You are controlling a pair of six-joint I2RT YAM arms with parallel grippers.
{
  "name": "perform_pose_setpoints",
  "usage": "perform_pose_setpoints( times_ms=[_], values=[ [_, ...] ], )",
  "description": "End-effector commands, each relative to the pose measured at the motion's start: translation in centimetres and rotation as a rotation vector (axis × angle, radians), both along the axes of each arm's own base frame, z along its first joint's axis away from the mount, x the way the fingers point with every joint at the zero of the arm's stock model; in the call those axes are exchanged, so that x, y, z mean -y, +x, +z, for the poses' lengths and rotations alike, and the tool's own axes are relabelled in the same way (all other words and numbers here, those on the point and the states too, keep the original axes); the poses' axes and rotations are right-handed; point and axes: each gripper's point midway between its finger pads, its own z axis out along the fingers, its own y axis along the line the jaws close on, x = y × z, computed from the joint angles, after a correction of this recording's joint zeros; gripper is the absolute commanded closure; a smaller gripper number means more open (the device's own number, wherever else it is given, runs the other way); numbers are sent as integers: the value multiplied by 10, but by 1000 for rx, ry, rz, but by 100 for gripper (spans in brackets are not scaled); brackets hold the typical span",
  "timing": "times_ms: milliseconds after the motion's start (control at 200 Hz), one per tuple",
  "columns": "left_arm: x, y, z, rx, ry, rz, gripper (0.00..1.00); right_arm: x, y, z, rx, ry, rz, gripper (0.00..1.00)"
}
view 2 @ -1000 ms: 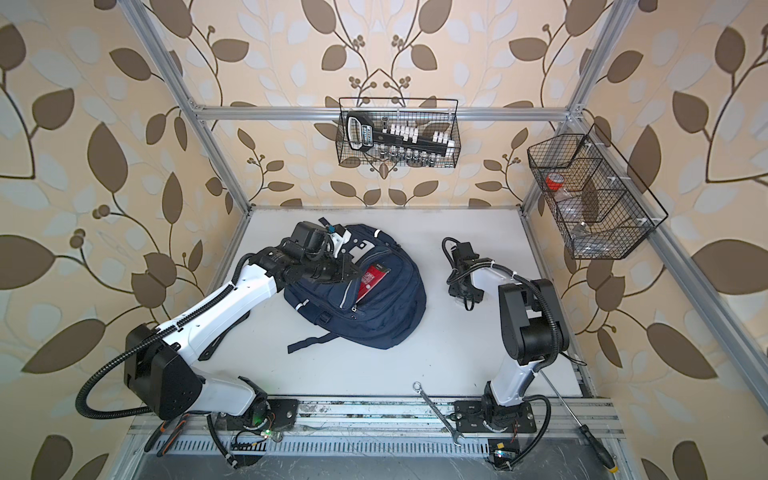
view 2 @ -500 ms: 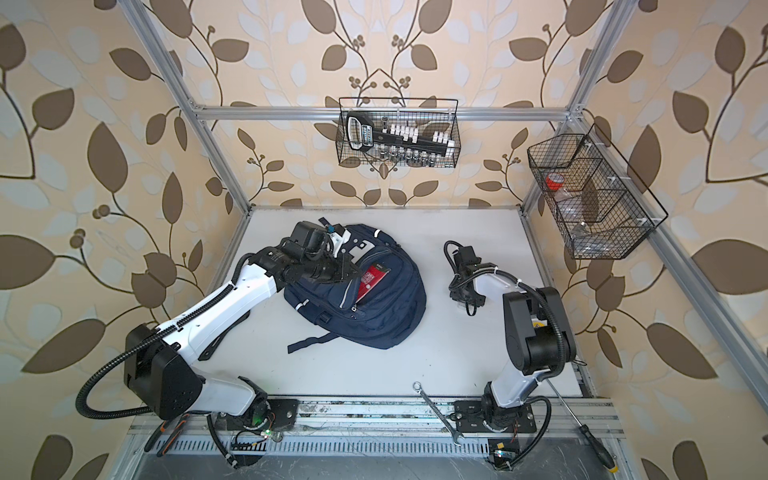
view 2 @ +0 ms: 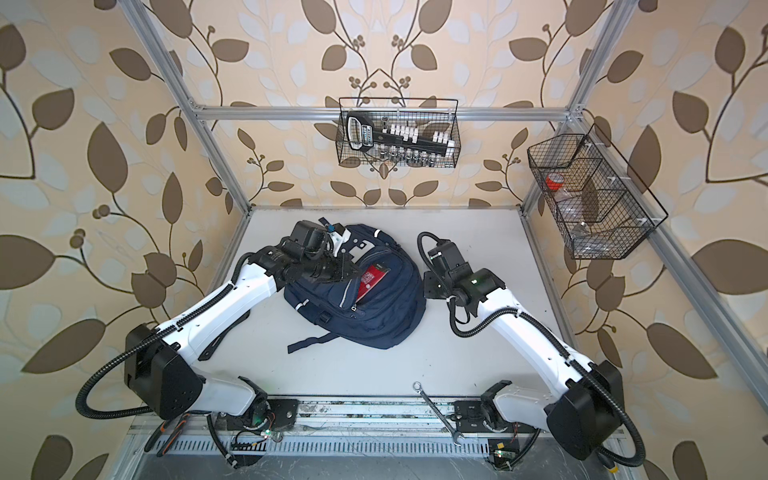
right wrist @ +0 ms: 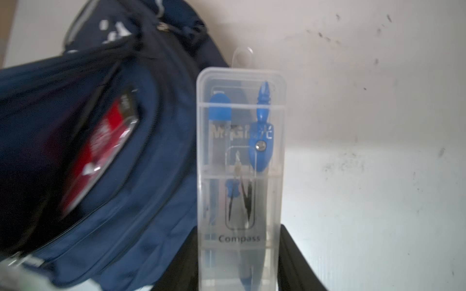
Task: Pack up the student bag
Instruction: 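Lift the compass case and carry it to the open front pocket, then insert the compass case into the pocket beside the red packet with the right gripper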
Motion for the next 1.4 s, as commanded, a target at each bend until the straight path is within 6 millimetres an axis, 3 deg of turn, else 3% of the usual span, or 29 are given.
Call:
perform_pose_setpoints(
  times_ms=[0,270,540,685,1020,1395],
  values=[
    [4,12,43,81,-85,5,100,-23,-31,21,-34,29,78,92],
    [5,15,56,103,-99,8,100,-91,-65,43,-88,154,305,92],
    [8,14,57,92,-117,-2,100,-127,-64,25,-213,231,345,93],
    [9,13,56,94,-125,-4,100,-131,-46,13,-232,177,288,92],
    [11,10,56,85,-144,-18,100,-129,19,-7,-233,122,126,92],
    [12,8,53,74,-164,-15,100,-142,47,-14,-214,139,71,91]
  ],
)
